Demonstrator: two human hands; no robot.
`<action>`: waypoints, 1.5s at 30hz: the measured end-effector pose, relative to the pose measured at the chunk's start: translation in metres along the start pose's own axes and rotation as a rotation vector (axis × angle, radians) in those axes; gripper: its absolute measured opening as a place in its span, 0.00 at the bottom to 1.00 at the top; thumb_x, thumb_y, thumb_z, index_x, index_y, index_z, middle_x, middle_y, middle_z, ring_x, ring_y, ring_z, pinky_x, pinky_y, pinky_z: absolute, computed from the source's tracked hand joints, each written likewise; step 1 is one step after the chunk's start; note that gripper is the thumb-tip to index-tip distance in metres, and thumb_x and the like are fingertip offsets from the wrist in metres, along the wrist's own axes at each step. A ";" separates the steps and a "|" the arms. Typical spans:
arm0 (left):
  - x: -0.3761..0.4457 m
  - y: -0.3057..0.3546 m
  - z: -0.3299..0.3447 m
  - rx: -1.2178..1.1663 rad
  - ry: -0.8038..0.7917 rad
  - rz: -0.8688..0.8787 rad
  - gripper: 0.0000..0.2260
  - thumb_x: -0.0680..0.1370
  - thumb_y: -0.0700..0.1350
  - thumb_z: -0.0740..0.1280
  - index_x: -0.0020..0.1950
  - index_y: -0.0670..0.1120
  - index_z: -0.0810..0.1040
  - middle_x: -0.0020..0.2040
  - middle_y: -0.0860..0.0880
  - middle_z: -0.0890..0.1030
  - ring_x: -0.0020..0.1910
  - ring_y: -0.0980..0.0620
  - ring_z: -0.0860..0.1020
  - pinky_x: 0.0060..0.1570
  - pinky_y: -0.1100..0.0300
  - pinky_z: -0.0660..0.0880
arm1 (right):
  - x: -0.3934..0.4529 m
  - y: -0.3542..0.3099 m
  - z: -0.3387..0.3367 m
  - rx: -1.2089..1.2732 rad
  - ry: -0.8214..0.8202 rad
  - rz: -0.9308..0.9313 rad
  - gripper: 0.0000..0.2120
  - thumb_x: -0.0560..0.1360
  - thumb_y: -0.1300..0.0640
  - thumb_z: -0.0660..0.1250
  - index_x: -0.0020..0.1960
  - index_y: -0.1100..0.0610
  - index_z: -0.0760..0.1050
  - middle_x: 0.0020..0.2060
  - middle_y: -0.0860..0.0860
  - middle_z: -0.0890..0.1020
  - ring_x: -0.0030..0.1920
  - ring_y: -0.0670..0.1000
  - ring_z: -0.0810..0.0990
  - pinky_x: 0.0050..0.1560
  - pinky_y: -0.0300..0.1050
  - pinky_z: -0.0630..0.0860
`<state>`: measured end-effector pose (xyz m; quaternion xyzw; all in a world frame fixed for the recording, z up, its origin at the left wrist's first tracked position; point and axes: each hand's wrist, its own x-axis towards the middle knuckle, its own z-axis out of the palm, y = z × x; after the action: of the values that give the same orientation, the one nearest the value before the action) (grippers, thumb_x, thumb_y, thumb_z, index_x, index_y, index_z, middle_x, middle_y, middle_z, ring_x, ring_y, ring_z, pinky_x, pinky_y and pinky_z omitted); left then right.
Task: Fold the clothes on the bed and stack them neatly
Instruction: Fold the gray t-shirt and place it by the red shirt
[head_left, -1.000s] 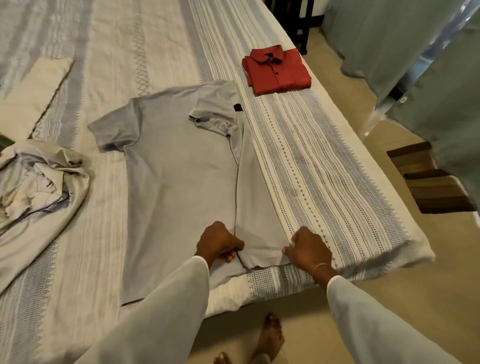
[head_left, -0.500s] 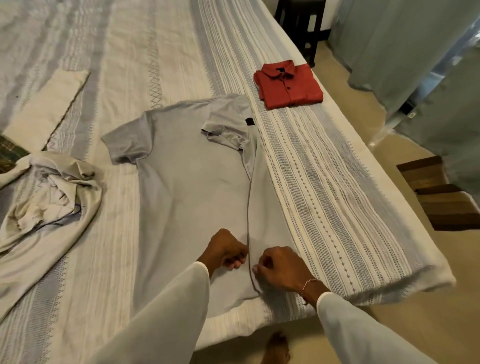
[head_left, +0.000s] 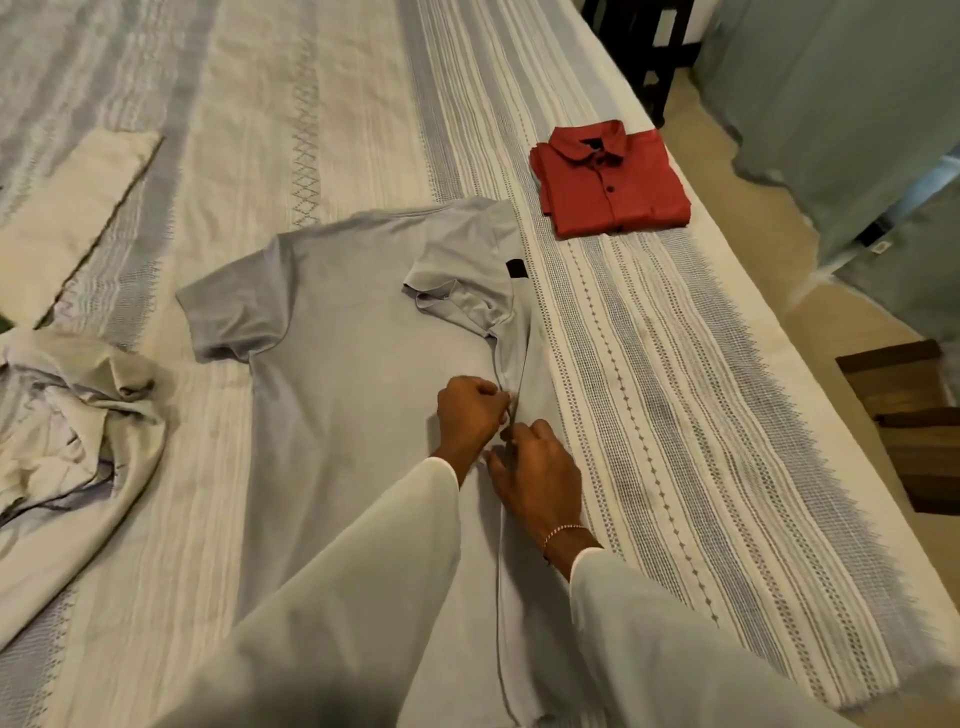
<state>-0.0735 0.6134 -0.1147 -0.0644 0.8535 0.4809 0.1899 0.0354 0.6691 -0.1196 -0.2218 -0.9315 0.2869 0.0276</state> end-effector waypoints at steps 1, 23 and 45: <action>0.006 0.005 0.003 0.025 0.016 0.005 0.11 0.74 0.50 0.75 0.36 0.45 0.85 0.29 0.49 0.83 0.32 0.49 0.83 0.46 0.53 0.82 | 0.005 0.001 0.000 -0.026 0.013 -0.002 0.19 0.78 0.43 0.69 0.61 0.55 0.79 0.54 0.53 0.80 0.48 0.54 0.81 0.50 0.44 0.79; 0.070 0.008 -0.047 -0.081 -0.111 -0.219 0.10 0.74 0.44 0.71 0.36 0.39 0.82 0.33 0.39 0.83 0.30 0.44 0.80 0.41 0.48 0.84 | 0.038 -0.003 0.033 -0.071 0.087 -0.227 0.08 0.78 0.51 0.70 0.47 0.56 0.81 0.40 0.52 0.80 0.39 0.52 0.77 0.36 0.46 0.77; 0.201 0.048 -0.074 0.177 0.134 -0.067 0.32 0.68 0.65 0.73 0.59 0.41 0.75 0.57 0.41 0.82 0.55 0.39 0.81 0.56 0.46 0.79 | 0.188 -0.054 0.028 -0.045 0.075 -0.047 0.25 0.73 0.49 0.74 0.65 0.56 0.68 0.56 0.55 0.76 0.53 0.55 0.77 0.50 0.48 0.80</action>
<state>-0.2916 0.5908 -0.1195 -0.1079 0.9009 0.3915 0.1532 -0.1600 0.6958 -0.1278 -0.2111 -0.9410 0.2567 0.0644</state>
